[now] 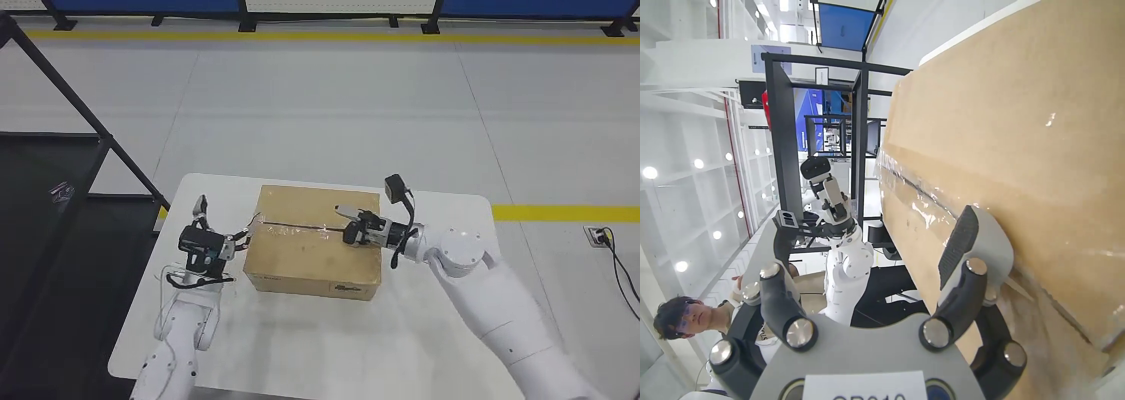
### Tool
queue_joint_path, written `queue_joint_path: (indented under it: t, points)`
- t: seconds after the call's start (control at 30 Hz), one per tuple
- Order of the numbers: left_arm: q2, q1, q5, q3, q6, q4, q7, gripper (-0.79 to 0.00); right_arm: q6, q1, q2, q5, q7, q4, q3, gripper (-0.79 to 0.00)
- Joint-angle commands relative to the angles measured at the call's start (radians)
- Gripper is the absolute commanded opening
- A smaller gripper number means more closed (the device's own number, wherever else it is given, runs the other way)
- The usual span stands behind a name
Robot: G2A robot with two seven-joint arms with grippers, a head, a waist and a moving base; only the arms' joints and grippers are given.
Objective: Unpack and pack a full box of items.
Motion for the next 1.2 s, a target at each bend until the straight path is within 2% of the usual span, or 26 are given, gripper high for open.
queue_joint_path:
  t: [0.0, 0.57, 0.97, 1.17]
  points:
    - [0.001, 0.001, -0.001, -0.001, -0.003, -0.007, 0.000, 0.000, 0.003, -0.005, 0.004, -0.005, 0.001, 0.005, 0.014, 0.000]
    - [0.009, 0.008, 0.005, -0.005, -0.013, -0.023, 0.003, 0.000, 0.004, -0.138, 0.058, -0.021, 0.000, -0.090, 0.185, 0.000]
    - [0.012, 0.012, -0.004, -0.013, 0.001, -0.028, 0.005, 0.000, 0.018, -0.188, 0.075, -0.012, 0.001, -0.119, 0.248, 0.000]
    - [0.017, 0.028, -0.022, -0.042, 0.021, -0.032, 0.015, 0.000, 0.008, -0.209, 0.081, -0.014, -0.013, -0.200, 0.274, 0.000]
